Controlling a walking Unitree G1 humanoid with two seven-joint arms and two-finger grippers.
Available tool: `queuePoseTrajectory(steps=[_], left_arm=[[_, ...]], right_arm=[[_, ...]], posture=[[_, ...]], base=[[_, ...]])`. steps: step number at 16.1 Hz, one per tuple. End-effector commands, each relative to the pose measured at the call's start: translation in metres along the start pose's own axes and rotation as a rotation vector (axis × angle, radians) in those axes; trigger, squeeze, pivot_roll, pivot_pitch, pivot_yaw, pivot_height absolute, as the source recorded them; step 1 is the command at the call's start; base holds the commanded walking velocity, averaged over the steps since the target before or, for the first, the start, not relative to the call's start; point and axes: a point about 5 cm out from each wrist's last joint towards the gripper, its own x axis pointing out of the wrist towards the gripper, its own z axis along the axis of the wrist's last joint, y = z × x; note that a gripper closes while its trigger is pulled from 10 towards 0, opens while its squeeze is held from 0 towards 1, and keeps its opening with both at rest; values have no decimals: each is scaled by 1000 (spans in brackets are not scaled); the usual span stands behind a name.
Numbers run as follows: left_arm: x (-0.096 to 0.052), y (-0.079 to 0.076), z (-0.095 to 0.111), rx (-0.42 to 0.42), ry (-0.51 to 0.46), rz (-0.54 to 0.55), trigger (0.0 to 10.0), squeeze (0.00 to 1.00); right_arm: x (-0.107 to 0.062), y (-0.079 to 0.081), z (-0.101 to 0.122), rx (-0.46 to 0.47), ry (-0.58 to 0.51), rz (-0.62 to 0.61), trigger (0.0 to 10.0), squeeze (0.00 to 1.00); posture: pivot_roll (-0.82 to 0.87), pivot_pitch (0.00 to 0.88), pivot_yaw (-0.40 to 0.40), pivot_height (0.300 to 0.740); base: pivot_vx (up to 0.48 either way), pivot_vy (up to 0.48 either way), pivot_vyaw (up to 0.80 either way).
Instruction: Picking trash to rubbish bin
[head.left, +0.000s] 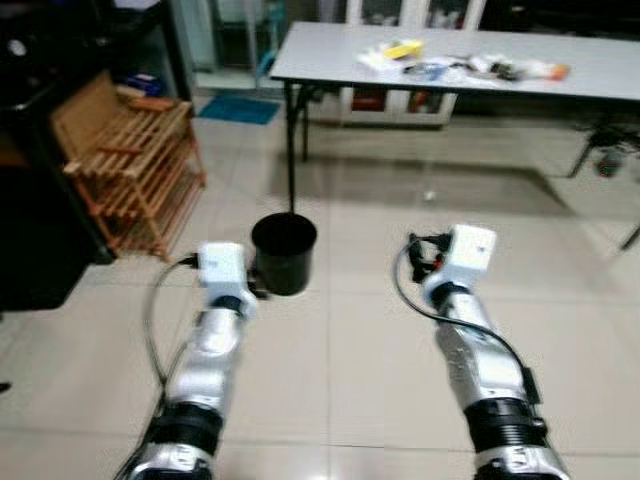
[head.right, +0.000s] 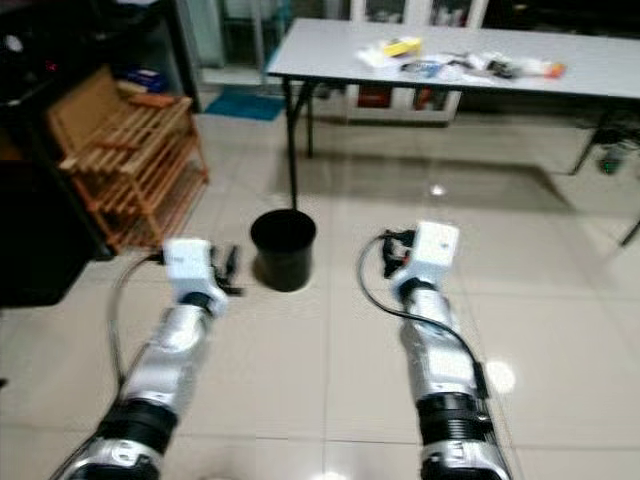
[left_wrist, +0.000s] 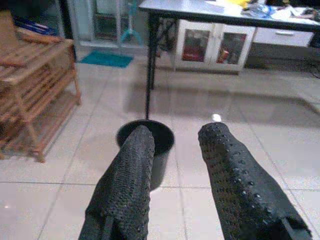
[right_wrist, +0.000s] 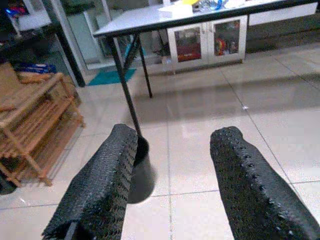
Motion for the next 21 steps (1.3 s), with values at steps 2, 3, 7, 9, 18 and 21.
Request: queuePoseTrajectory(steps=[2, 3, 7, 9, 18, 21], left_arm=[[2, 9, 7, 9, -15, 19, 10000, 0], [2, 9, 7, 9, -14, 19, 10000, 0], [1, 8, 6, 11, -12, 15, 10000, 0], [1, 8, 6, 12, -10, 12, 10000, 0], [1, 6, 6, 13, -8, 1, 10000, 0], [0, 6, 6, 12, -7, 0, 10000, 0]], right_arm=[[2, 8, 4, 11, -10, 18, 10000, 0], [2, 7, 4, 12, -9, 17, 10000, 0], [2, 7, 3, 33, 1, 16, 10000, 0], [2, 8, 2, 32, 7, 15, 10000, 0], [1, 7, 2, 24, 0, 5, 10000, 0], [2, 6, 2, 23, 0, 3, 10000, 0]], posture=[[20, 21, -30, 740], [20, 21, -30, 740], [22, 25, -29, 740], [22, 25, -28, 740], [23, 24, -27, 740], [24, 17, -26, 740]], base=[[480, 0, 0], [480, 0, 0], [480, 0, -200], [480, 0, -800], [480, 0, -178], [480, 0, 0]])
